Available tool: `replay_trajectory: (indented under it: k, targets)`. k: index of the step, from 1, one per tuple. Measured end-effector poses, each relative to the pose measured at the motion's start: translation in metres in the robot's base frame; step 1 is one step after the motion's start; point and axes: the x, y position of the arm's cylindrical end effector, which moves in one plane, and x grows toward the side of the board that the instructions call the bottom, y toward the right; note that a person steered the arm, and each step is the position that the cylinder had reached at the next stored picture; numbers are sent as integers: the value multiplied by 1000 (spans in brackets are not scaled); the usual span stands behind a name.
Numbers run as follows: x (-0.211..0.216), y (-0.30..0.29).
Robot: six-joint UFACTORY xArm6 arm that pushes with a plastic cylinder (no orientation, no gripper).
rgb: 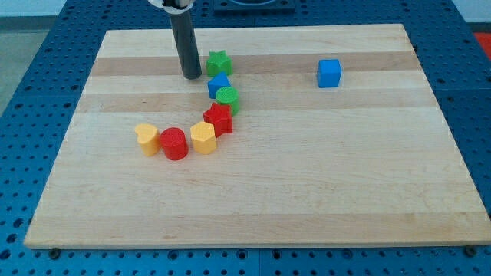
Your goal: Push the blue triangle into the blue cube
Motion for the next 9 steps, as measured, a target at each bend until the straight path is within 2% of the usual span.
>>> replay_trajectory:
  k: [2,3,8,9]
  targets:
    - [35,0]
    - [37,12]
    - [23,213]
    - [25,215]
